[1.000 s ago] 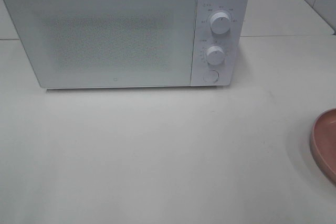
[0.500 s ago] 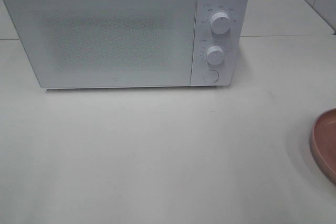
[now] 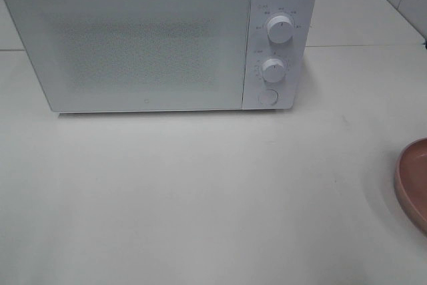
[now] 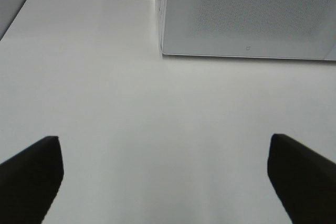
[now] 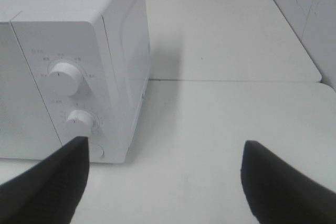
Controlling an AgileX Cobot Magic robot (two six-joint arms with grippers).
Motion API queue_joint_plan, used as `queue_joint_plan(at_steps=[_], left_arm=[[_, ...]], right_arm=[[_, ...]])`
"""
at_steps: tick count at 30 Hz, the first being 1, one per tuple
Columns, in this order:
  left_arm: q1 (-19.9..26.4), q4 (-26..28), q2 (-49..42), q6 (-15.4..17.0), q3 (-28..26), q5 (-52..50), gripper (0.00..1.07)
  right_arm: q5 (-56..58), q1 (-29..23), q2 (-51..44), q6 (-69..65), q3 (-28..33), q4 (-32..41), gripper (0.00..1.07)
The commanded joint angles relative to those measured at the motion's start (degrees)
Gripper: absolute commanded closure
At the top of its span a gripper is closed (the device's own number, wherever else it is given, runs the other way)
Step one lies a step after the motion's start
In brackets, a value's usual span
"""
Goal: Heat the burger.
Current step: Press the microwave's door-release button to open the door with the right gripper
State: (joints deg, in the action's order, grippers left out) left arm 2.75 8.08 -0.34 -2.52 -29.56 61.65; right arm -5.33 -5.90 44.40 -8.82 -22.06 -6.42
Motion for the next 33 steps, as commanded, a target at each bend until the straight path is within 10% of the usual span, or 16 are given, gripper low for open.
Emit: queue_joint_plan(at_steps=[1,21,33], left_arm=[[0.00,0.40,-0.97,0.00,0.11,-0.57,0.09],[0.00,0.40,-0.97,0.00,0.11,-0.57,0.09],[0.00,0.40,-0.92,0.00,0.11,-0.57,0.09]], right_arm=[[-5.16,0.23,2.29,0.06,0.06,-0.80,0.31],[-35.41,-0.06,23.49,17.25,4.76,17.65,0.31],[-47.21,-18.45,35.07,33.92,4.76,38.50,0.31]])
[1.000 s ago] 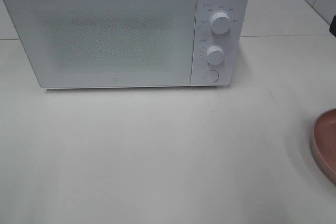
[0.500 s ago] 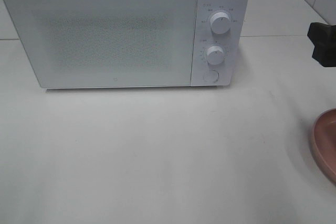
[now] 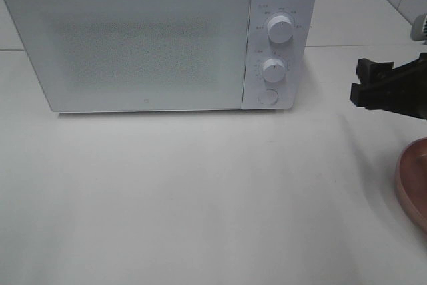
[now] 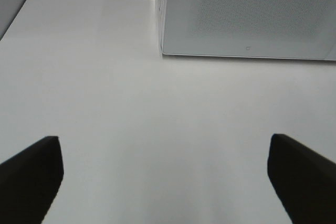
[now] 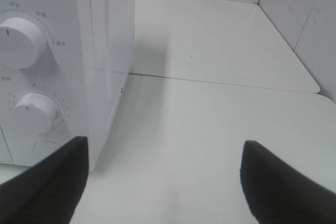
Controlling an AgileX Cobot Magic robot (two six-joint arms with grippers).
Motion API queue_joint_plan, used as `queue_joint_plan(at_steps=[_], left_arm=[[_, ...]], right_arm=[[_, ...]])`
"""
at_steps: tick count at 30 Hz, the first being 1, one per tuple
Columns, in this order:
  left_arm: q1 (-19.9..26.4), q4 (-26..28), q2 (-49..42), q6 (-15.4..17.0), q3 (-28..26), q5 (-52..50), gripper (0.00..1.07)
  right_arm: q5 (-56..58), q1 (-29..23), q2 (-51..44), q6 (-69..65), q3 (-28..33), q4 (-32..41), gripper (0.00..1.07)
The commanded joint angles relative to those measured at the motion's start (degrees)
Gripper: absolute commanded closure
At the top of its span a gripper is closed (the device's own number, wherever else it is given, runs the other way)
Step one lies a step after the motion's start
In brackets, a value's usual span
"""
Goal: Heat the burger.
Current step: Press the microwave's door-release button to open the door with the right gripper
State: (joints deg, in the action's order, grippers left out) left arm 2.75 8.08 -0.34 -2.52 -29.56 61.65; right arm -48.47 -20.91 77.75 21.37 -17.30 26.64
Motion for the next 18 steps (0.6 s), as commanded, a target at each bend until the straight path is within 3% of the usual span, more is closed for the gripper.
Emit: queue_joint_plan(at_steps=[1,3,5,6,18], left_arm=[[0.00,0.40,-0.92,0.00,0.11,-0.57,0.09],[0.00,0.40,-0.92,0.00,0.11,-0.57,0.09],[0.00,0.40,-0.92,0.00,0.11,-0.57,0.09],[0.00,0.40,-0.92,0.00,0.11,-0.57,0.09],[0.00,0.40,-0.92,0.00,0.11,-0.57,0.09]], right_arm=[[-4.07,-3.44,1.72,3.72,0.00,5.44,0.31],[-8.31,-9.68,4.58,4.30,0.00,9.00,0.31],[-9.05,-10.89,5.16,4.24,0.00,9.57,0.31],[-10.54,-13.92,6.59,4.07,0.00,11.40,0.31],[-16.84,-27.04,14.15,2.75,-0.69,23.55,0.31]])
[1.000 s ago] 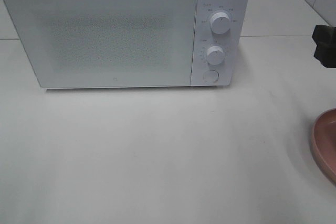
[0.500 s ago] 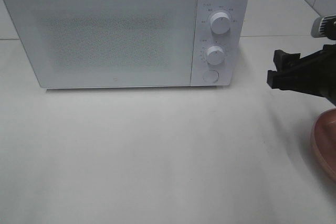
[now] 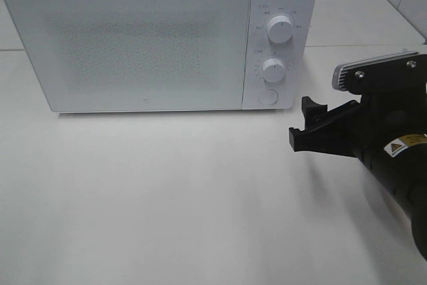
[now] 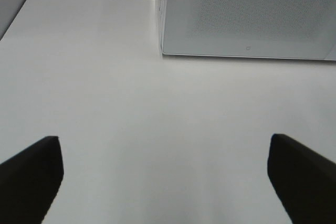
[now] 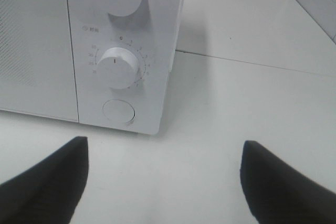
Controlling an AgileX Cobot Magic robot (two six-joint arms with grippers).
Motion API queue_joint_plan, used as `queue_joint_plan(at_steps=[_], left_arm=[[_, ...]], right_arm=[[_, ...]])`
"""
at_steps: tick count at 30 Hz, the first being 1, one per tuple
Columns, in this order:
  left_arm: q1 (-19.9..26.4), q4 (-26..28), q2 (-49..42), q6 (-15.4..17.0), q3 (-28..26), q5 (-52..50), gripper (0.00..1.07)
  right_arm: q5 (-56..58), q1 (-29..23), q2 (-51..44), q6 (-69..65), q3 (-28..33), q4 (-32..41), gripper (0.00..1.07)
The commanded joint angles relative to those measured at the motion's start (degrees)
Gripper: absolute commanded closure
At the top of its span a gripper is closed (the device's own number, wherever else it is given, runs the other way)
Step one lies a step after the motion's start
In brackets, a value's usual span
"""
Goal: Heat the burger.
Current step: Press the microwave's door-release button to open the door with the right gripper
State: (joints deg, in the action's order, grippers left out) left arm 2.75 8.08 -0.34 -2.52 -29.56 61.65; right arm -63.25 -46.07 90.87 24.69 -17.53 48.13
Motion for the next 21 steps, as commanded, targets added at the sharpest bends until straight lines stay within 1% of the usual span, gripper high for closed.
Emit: queue_joint_plan(at_steps=[1,2,5,17,19,20,21], left_arm=[[0.00,0.40,-0.92,0.00,0.11,-0.57,0.09],[0.00,0.40,-0.92,0.00,0.11,-0.57,0.09],[0.00,0.40,-0.92,0.00,0.11,-0.57,0.09],[0.00,0.34,-0.92,0.00,0.11,-0.57,0.09],[0.00,0.34,-0.92,0.00,0.11,-0.57,0.09],[0.00,0.34,-0.92,0.00,0.11,-0.57,0.09],[0.00,0.34,-0.92,0.00,0.11,-0.57,0.09]], right_arm=[[-2.06,-1.89,1.03,-0.57,-0.46,2.06,0.31],[-2.81,-3.21,2.01,-1.78,-0.80,2.41,0.31],[-2.92,-4.13,3.38,-4.13,-1.66,2.35,0.31],[-6.99,-4.13,6.47,-13.01,-1.83,1.83,0.31],[-6.99,-4.13,6.47,-17.88,-1.83,1.72,0.32],[-6.99,-4.13,6.47,-17.88,-1.83,1.72,0.32],[-6.99,-4.13,6.47,-22.75,-1.83,1.72,0.35]])
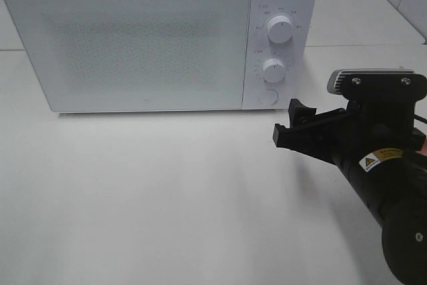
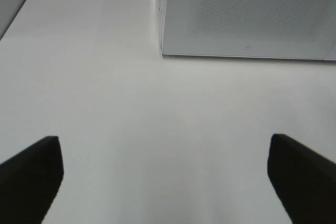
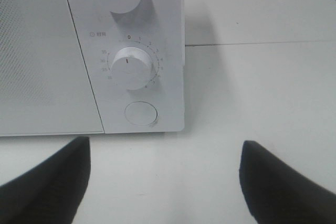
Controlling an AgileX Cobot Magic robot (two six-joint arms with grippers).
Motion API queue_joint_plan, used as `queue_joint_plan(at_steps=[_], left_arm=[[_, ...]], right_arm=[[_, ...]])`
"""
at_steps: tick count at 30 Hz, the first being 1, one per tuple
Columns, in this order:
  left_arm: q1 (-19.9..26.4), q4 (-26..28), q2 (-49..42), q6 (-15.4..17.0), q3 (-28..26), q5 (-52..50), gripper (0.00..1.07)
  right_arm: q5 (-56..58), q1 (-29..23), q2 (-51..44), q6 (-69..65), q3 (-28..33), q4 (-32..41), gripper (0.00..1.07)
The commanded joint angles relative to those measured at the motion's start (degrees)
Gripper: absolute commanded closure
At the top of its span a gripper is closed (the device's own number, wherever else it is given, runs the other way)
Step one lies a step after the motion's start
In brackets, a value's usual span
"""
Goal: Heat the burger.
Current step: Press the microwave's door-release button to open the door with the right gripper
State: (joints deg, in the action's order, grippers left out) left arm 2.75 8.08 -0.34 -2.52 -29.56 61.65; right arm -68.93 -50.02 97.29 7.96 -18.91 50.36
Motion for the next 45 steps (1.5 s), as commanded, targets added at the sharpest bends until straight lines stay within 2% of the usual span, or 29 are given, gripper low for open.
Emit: queue_joint_plan(at_steps=[1,9,14,15,16,17,18,25,27,37,45], left_arm=[[0.00,0.34,-0.92,0.00,0.11,-0.57,0.09],[0.00,0.34,-0.92,0.00,0.11,-0.57,0.09],[0.00,0.34,-0.92,0.00,0.11,-0.57,0.09],[0.00,0.34,-0.92,0.00,0.11,-0.57,0.09],[0.00,0.34,-0.92,0.00,0.11,-0.57,0.09],[0.00,0.34,-0.92,0.00,0.11,-0.57,0.09],[0.00,0.34,-0.92,0.00,0.11,-0.57,0.09],[0.00,0.34,-0.92,0.00,0.11,-0.57,0.09],[0.00,0.34,-0.92,0.00,0.11,-0.57,0.09],[0.00,0.34,-0.92,0.00,0.11,-0.57,0.09],[0.00,0.34,-0.92,0.00,0.11,-0.57,0.09]], right_arm=[[-1.32,-0.17,0.06,-6.02,-0.46,-0.52,0.35],[-1.15,-0.17,0.06,-26.18,-0.46,-0.46,0.52],[-0.06,-0.17,0.06,-43.72,-0.46,-1.15,0.71],[-0.06,-0.17,0.06,-43.72,-0.46,-1.15,0.71],[0.52,-0.17,0.06,-49.45,-0.46,-2.18,0.78],[0.52,-0.17,0.06,-49.45,-0.46,-2.18,0.78],[0.92,-0.17,0.06,-55.63,-0.46,-3.55,0.85],[2.46,-0.17,0.06,-69.61,-0.46,-5.33,0.98],[4.53,-0.11,0.06,-74.60,-0.46,-5.27,1.07],[11.12,-0.11,0.17,-79.70,-0.46,-4.53,1.07],[11.23,-0.11,3.27,-80.44,-2.81,-4.93,1.07]])
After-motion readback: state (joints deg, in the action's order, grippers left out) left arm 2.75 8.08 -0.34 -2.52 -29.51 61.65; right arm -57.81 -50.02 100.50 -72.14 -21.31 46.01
